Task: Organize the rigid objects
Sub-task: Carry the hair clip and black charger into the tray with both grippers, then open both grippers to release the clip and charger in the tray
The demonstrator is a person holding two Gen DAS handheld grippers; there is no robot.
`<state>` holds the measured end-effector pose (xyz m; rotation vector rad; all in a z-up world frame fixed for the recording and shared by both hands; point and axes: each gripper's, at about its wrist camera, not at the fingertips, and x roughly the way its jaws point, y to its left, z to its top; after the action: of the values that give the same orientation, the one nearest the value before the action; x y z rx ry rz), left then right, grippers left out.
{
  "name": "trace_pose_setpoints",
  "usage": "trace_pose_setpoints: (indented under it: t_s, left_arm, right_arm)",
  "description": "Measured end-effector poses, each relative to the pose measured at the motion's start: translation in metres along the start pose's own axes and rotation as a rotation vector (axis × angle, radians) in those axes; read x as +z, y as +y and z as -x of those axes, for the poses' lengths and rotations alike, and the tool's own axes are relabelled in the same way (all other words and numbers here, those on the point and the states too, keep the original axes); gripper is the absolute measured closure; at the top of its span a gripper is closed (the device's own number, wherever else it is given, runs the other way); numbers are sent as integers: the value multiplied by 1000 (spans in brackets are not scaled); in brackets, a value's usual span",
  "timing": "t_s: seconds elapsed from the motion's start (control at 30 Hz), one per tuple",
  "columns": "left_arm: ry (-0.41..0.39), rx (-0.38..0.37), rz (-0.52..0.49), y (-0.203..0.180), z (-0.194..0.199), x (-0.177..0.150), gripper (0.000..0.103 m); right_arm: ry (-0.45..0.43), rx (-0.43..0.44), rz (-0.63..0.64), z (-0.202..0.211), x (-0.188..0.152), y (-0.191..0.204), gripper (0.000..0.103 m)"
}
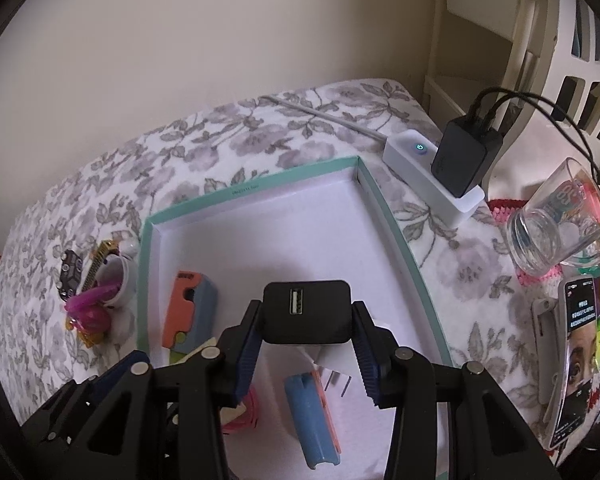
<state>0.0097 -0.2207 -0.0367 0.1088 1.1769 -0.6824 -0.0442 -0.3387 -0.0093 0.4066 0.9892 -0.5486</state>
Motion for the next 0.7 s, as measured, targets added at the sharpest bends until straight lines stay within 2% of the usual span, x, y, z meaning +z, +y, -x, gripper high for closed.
trace_pose_setpoints:
  t_s: [0.33,0.43,0.57,0.63,0.7]
  left_arm:
    - [-47,17,37,11,22,11,28]
    - [-67,27,73,22,31,16,27]
    - [-90,50,115,36,42,21,27]
    - [-105,64,136,44,48,23,25]
    - [-121,79,163,54,54,25,16]
  right_arm:
    - [-102,2,1,40,12,3,56]
    - [-132,-2,3,52,14,4,49]
    - [-158,1,7,61,15,5,47]
    - [-164,-2,9,63,15,6,42]
    - [-164,-5,9,62,15,7,41]
